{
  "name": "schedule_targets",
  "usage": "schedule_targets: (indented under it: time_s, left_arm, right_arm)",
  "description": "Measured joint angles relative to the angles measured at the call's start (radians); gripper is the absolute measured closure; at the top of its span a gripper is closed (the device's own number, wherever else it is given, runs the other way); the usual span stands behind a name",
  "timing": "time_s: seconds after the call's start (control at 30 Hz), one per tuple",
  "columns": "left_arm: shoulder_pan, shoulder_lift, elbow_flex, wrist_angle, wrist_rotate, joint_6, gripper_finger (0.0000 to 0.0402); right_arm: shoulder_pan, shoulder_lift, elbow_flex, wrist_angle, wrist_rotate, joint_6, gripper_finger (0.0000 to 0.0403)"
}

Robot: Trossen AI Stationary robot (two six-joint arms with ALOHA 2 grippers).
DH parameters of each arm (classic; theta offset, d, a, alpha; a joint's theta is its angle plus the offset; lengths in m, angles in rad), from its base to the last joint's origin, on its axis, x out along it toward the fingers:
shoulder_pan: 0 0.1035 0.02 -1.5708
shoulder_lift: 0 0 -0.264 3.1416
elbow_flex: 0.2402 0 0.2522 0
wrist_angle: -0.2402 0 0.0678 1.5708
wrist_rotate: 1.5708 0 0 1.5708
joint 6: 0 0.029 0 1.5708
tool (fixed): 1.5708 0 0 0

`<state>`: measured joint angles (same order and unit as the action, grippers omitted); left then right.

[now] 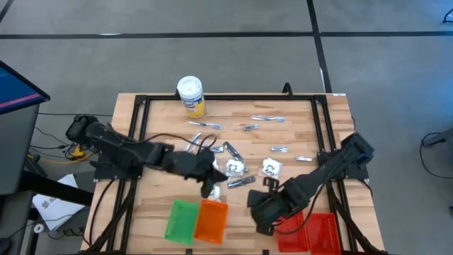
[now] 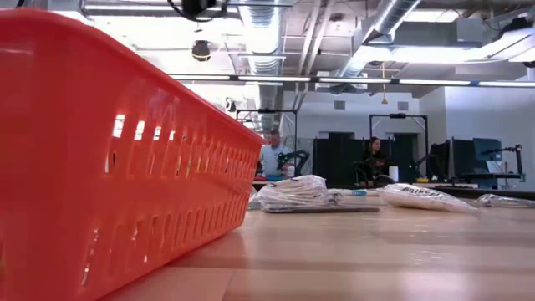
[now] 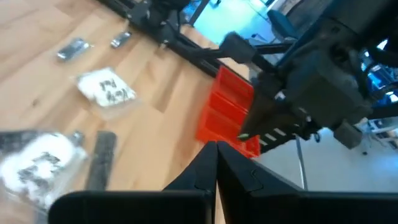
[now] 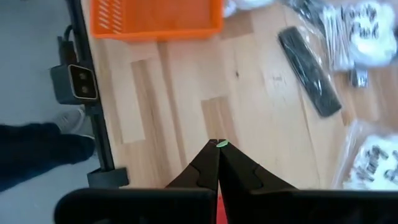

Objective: Pick & Place Travel size toiletries
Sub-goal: Put the blue toothbrush into the green basket

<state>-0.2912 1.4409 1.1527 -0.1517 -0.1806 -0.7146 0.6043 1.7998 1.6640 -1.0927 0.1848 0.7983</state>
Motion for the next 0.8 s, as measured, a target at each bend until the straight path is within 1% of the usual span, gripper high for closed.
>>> schedule_targets:
  time_s: [0.13, 0.23, 0.3, 0.47, 0.57, 0.63, 0.8]
  left_arm:
    - [0.090, 0.106, 0.084, 0.004, 0.116, 0.076, 0.0401]
    - [0.144, 0.219, 0.190, -0.004, 0.184, 0.152, 0.0401]
    - [0.182, 0.293, 0.269, -0.031, 0.200, 0.195, 0.0401]
    - [0.299, 0.482, 0.481, -0.172, 0.202, 0.307, 0.0401]
    - [0.378, 0.584, 0.610, -0.265, 0.239, 0.375, 0.0401]
    - [0.427, 0.644, 0.694, -0.317, 0.260, 0.424, 0.0401]
    - [0.518, 0.766, 0.906, -0.413, 0.264, 0.533, 0.0401]
  right_arm:
    - [0.007, -0.160, -0.228, 0.155, 0.002, 0.076, 0.0403]
    - [0.008, -0.276, -0.365, 0.214, 0.041, 0.121, 0.0403]
    - [0.002, -0.350, -0.435, 0.218, 0.078, 0.143, 0.0403]
    - [-0.028, -0.509, -0.562, 0.215, 0.111, 0.145, 0.0403]
    - [-0.042, -0.607, -0.623, 0.214, 0.141, 0.137, 0.0403]
    - [-0.052, -0.666, -0.660, 0.213, 0.161, 0.130, 0.0403]
    - [-0.098, -0.816, -0.738, 0.214, 0.173, 0.129, 0.0403]
